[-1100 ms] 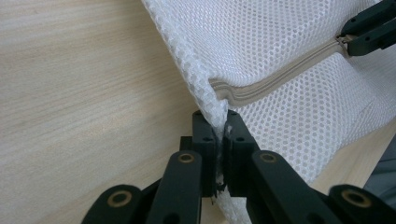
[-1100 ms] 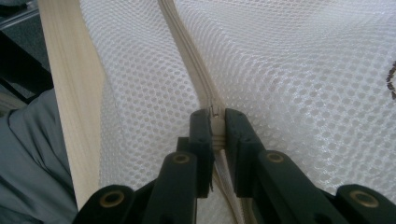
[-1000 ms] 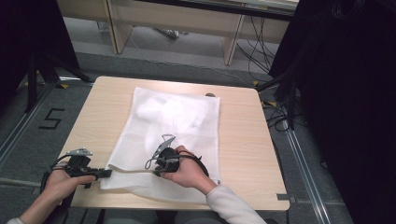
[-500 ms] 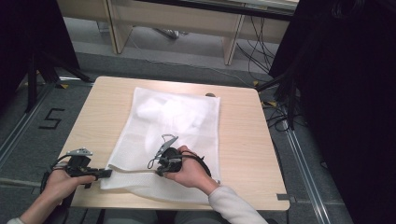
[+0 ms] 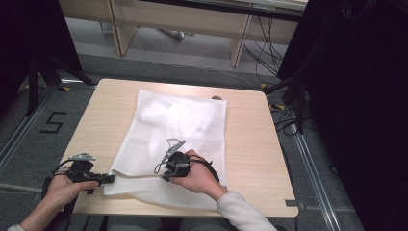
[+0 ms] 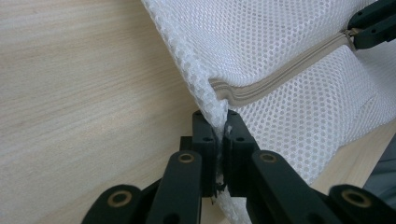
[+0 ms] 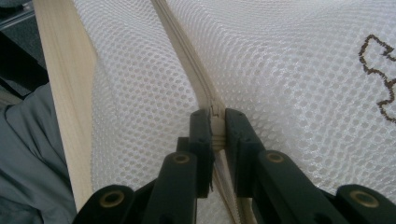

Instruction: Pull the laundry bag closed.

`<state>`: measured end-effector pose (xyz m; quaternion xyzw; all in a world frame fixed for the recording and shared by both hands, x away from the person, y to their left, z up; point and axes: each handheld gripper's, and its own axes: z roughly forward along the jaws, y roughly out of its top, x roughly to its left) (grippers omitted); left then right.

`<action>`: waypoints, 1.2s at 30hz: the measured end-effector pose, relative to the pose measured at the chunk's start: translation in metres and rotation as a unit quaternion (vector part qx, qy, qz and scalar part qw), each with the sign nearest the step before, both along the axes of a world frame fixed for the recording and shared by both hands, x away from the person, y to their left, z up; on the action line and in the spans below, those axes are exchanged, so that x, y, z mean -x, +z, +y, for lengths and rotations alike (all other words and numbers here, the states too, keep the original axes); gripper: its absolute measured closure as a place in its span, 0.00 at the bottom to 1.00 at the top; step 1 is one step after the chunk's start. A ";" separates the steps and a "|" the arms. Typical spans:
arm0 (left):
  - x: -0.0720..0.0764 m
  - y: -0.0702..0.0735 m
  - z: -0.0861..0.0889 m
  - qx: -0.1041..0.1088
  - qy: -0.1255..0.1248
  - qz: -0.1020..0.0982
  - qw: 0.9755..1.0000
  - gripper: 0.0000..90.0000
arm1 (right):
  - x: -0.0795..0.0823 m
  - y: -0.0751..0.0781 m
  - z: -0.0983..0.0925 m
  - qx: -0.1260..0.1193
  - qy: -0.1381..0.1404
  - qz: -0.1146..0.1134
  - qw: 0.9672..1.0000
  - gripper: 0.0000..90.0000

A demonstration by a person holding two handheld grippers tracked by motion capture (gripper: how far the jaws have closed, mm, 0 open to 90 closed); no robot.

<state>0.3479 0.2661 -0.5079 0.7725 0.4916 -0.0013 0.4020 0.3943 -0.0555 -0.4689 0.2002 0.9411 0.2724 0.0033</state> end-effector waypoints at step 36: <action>0.000 0.000 0.000 0.000 0.000 0.000 1.000 0.94 | -0.001 0.000 -0.018 0.005 -0.012 0.004 1.000 0.92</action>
